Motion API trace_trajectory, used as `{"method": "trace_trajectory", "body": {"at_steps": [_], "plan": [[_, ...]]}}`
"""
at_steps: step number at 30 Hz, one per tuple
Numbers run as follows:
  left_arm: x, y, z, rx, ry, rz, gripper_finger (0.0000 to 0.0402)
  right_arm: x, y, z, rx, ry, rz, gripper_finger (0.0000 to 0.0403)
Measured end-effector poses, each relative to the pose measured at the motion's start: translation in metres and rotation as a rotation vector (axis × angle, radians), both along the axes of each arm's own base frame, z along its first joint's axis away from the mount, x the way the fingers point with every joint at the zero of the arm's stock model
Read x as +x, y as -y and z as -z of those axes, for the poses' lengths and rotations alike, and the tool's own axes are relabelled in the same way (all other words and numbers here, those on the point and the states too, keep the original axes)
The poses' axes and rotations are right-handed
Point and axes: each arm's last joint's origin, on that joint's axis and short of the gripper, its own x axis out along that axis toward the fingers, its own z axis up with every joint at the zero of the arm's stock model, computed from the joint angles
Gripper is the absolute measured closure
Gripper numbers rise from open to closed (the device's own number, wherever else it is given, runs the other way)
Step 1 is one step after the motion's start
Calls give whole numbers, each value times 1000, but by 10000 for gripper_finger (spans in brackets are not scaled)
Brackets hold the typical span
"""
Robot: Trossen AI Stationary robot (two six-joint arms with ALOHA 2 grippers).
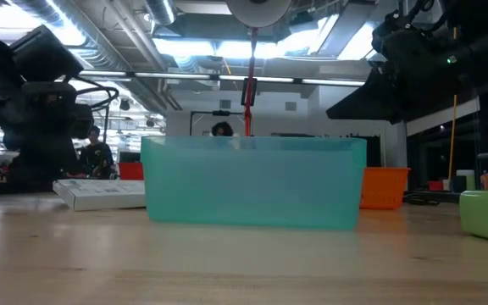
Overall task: Pick and place items into bin
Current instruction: Put the white card reader box into the green bin
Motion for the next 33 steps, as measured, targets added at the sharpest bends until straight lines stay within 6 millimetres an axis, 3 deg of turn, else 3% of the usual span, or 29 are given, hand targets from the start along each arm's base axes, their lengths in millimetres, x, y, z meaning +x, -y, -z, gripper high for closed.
{"method": "trace_trajectory", "body": {"at_steps": [33], "plan": [[23,1,10,-89,43,134,174,0,0,0,-24,-9,-6,403]]}}
